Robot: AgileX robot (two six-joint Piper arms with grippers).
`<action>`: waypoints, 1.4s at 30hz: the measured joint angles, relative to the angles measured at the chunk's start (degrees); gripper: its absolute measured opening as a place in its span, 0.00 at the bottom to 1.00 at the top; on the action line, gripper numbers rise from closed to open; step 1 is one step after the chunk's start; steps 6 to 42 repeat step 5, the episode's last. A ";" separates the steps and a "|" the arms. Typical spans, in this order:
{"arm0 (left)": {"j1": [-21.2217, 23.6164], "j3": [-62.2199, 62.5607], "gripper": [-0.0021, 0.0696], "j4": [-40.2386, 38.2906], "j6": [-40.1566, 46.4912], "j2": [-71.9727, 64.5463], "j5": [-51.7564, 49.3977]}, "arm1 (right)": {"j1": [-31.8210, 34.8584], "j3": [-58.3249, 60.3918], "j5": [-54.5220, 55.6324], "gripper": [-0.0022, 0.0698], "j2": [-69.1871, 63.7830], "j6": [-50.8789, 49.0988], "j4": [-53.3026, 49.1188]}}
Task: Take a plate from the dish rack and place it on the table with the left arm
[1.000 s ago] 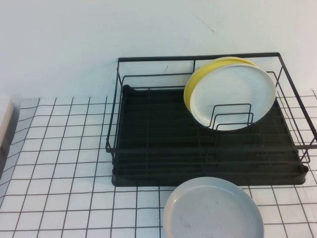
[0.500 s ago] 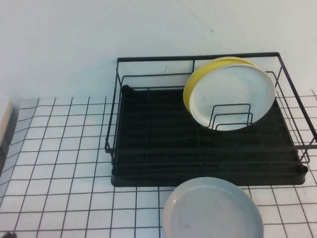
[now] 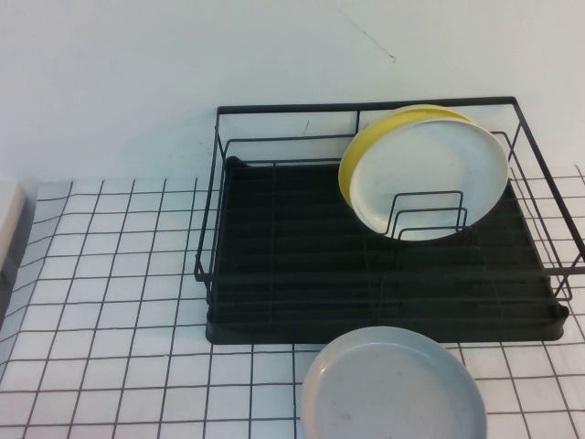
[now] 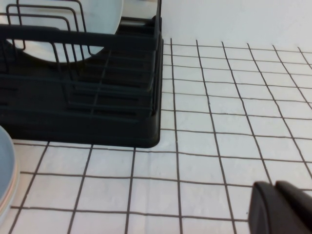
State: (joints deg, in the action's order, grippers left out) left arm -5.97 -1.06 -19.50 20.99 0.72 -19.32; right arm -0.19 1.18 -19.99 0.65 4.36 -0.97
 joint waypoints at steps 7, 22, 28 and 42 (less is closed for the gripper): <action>0.13 0.13 0.03 8.30 -5.64 0.05 0.00 | 0.00 0.00 0.00 0.03 0.00 0.00 0.00; 0.13 0.13 0.03 8.30 -5.64 0.05 0.00 | 0.00 0.00 0.00 0.03 0.00 0.00 0.00; 0.13 0.13 0.03 8.30 -5.64 0.05 0.00 | 0.00 0.00 0.00 0.03 0.00 0.00 0.00; 0.13 0.13 0.03 8.30 -5.64 0.05 0.00 | 0.00 0.00 0.00 0.03 0.00 0.00 0.00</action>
